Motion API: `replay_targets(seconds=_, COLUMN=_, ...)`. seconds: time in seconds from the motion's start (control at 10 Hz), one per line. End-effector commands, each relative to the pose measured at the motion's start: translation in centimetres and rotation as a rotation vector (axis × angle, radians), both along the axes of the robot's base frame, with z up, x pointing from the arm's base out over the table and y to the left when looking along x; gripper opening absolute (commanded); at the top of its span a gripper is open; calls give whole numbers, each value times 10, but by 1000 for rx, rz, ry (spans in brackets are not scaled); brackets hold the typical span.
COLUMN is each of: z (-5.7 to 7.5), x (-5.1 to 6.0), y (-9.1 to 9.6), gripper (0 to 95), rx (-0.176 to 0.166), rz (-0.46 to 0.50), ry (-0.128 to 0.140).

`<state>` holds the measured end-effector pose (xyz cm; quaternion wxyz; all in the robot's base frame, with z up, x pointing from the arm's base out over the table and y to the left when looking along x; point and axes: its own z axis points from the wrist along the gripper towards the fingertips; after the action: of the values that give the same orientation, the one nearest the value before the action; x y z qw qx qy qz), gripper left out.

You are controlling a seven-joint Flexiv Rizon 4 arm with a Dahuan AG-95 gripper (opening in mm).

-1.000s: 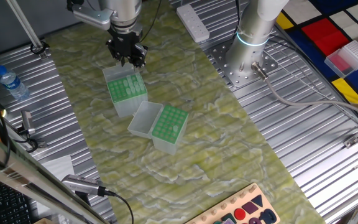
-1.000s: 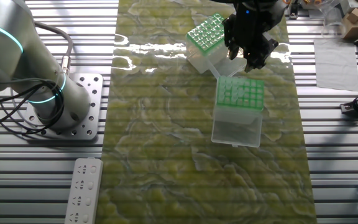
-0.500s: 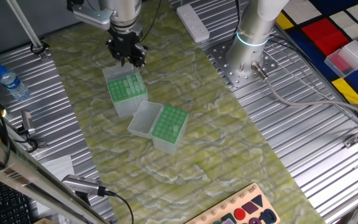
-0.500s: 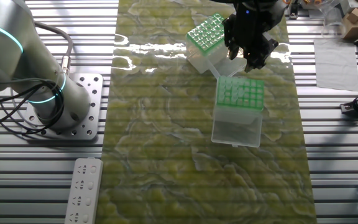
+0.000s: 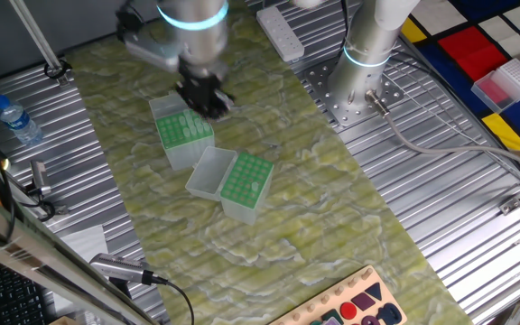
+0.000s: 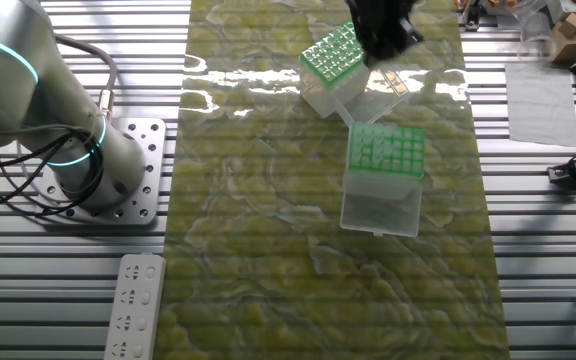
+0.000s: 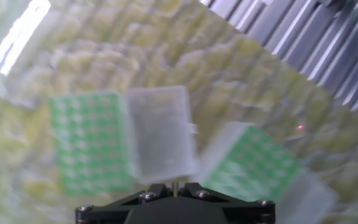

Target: Transfer all large pipette tips from one holder to another

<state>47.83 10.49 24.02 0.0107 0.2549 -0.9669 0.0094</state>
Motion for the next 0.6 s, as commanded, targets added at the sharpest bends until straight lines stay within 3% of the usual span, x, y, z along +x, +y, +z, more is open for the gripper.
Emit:
replay_targets(seconds=0.1, z=-15, x=-16, y=68, gripper=0, rx=123, rz=-388, ry=57)
replay_targets(seconds=0.2, z=-20, x=-19, y=81, gripper=0, rx=160, rz=-432, ry=66)
replay_targets(seconds=0.6, z=-30, x=-25, y=104, gripper=0, rx=212, rz=-467, ry=86)
